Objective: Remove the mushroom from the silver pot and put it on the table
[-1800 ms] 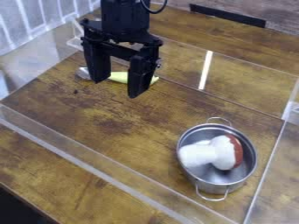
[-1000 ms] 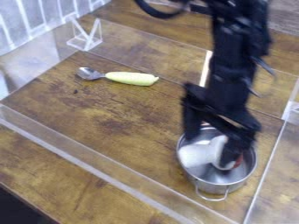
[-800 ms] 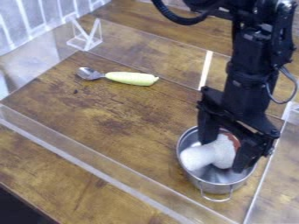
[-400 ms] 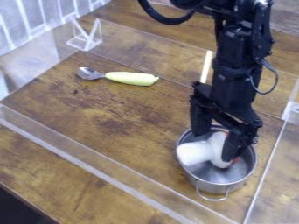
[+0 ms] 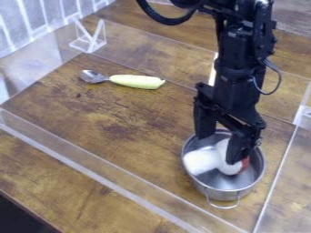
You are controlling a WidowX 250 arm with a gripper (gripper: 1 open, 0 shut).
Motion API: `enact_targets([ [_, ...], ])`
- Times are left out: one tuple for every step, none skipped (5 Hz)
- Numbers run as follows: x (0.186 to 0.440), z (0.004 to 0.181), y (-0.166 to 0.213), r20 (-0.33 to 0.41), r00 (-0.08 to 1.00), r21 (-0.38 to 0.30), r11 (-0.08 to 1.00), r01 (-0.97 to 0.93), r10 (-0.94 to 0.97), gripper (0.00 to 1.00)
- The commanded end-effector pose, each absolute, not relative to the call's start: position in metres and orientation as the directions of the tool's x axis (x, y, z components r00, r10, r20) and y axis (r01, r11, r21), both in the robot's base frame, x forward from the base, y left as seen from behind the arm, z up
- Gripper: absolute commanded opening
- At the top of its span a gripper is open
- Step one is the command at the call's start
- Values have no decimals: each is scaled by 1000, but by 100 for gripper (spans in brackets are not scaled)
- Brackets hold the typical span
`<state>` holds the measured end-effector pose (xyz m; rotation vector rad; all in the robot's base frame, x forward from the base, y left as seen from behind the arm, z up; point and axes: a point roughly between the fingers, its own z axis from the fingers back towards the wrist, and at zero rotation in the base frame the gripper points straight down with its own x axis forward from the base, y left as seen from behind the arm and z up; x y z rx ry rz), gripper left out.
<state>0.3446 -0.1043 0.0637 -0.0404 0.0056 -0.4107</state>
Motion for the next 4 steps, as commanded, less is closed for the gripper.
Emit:
enact_targets([
  [359, 70, -101, 64, 897, -25, 897, 440, -438, 100],
  [366, 54, -107, 62, 871, -24, 871, 490, -488, 100],
  [366, 46, -122, 65, 860, -28, 861, 508, -506, 100],
  [366, 41, -134, 69, 850, -31, 850, 526, -523, 0],
])
